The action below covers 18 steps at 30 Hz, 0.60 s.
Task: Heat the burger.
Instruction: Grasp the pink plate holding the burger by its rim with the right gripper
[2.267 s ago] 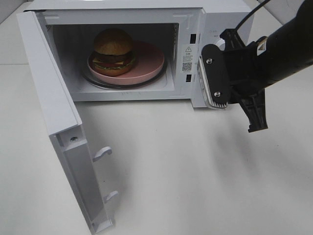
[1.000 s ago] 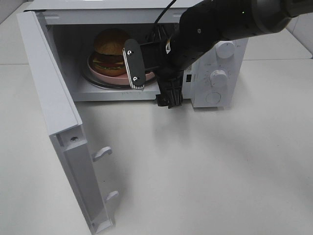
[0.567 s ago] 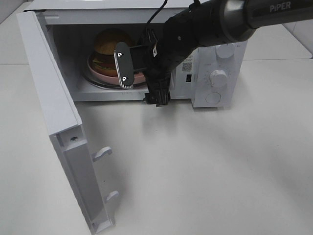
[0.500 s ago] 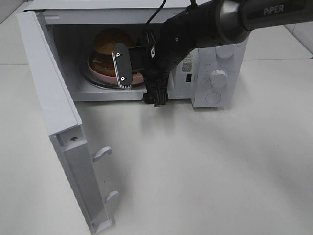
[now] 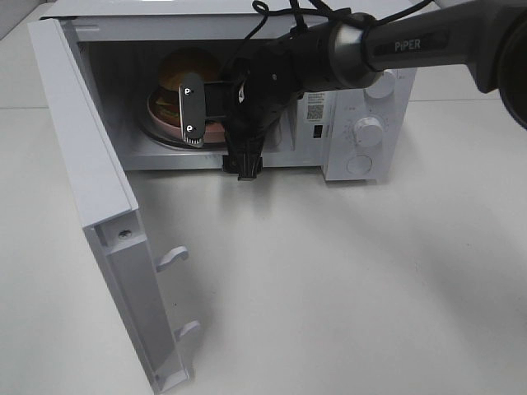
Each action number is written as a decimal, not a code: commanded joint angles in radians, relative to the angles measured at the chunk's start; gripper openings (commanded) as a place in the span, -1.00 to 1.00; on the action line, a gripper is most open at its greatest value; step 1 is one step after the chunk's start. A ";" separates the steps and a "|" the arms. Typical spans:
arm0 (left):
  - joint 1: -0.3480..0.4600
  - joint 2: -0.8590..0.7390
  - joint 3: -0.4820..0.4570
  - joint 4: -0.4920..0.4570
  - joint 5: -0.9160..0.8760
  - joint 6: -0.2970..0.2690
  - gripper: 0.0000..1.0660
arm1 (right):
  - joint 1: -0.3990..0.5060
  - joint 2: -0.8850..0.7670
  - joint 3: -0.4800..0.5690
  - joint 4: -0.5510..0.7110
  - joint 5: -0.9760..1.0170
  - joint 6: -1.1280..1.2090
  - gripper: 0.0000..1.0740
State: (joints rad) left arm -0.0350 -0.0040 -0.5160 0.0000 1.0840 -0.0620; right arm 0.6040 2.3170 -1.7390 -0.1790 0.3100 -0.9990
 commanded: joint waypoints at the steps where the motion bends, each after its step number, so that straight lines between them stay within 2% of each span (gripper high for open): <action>1: 0.003 -0.014 0.000 -0.010 -0.017 0.000 0.71 | 0.001 0.005 -0.007 0.018 0.015 0.005 0.56; 5: 0.003 -0.014 0.000 -0.010 -0.017 0.000 0.71 | -0.002 0.005 -0.007 0.023 0.019 0.005 0.48; 6: 0.003 -0.014 0.000 -0.010 -0.017 0.000 0.71 | -0.002 0.005 -0.007 0.041 0.019 0.005 0.39; 10: 0.003 -0.014 0.000 -0.010 -0.017 0.000 0.71 | -0.002 0.005 -0.007 0.044 0.019 0.005 0.26; 12: 0.003 -0.014 0.000 -0.010 -0.017 0.000 0.71 | -0.002 0.005 -0.007 0.044 0.019 0.005 0.07; 13: 0.003 -0.014 0.000 -0.010 -0.017 0.000 0.71 | -0.002 0.005 -0.007 0.044 0.019 0.005 0.07; 14: 0.003 -0.014 0.000 -0.010 -0.017 0.000 0.71 | -0.002 0.005 -0.007 0.044 0.024 0.005 -0.11; 15: 0.003 -0.014 0.000 -0.010 -0.017 0.000 0.71 | -0.002 0.005 -0.007 0.044 0.024 0.005 -0.11; 16: 0.003 -0.014 0.000 -0.010 -0.017 0.000 0.71 | -0.002 0.005 -0.007 0.049 0.029 0.005 -0.31; 17: 0.003 -0.014 0.000 -0.010 -0.017 0.000 0.71 | -0.002 0.005 -0.007 0.049 0.029 0.005 -0.31; 18: 0.003 -0.014 0.000 -0.010 -0.017 0.000 0.71 | -0.002 0.005 -0.007 0.061 0.037 0.005 -0.52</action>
State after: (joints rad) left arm -0.0350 -0.0040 -0.5160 0.0000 1.0840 -0.0620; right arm 0.6040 2.3190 -1.7400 -0.1320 0.3330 -0.9990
